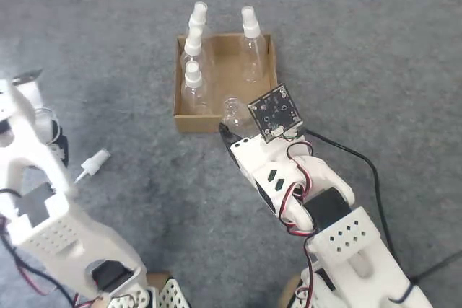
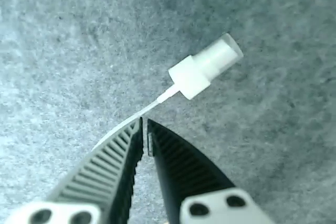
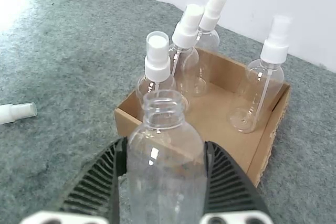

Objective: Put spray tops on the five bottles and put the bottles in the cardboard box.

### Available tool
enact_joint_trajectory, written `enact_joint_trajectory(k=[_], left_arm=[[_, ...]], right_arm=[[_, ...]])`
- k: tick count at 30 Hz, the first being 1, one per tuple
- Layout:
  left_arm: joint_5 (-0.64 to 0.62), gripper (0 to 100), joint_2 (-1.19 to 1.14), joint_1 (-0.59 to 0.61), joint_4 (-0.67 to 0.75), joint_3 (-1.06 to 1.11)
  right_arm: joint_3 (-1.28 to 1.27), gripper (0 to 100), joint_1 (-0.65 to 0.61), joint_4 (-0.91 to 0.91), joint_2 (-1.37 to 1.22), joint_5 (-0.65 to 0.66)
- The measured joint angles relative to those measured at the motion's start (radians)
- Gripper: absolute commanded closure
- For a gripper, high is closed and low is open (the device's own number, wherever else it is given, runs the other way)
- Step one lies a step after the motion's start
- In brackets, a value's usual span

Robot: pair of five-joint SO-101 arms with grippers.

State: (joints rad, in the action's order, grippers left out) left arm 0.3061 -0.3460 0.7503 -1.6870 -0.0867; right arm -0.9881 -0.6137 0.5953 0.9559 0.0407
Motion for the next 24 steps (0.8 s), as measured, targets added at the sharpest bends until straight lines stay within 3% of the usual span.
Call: enact_joint_trajectory(k=[13, 21, 24], left_arm=[[0.112, 98, 0.241, -0.091, 0.057, 0.238], [0.311, 78, 0.261, -0.121, 0.103, 0.270], [0.384, 76, 0.261, -0.121, 0.110, 0.270]], right_arm=[[0.000, 98.1, 0.000, 0.000, 0.000, 0.000], [0.000, 98.0, 0.000, 0.000, 0.000, 0.000], [0.000, 98.0, 0.000, 0.000, 0.000, 0.000]])
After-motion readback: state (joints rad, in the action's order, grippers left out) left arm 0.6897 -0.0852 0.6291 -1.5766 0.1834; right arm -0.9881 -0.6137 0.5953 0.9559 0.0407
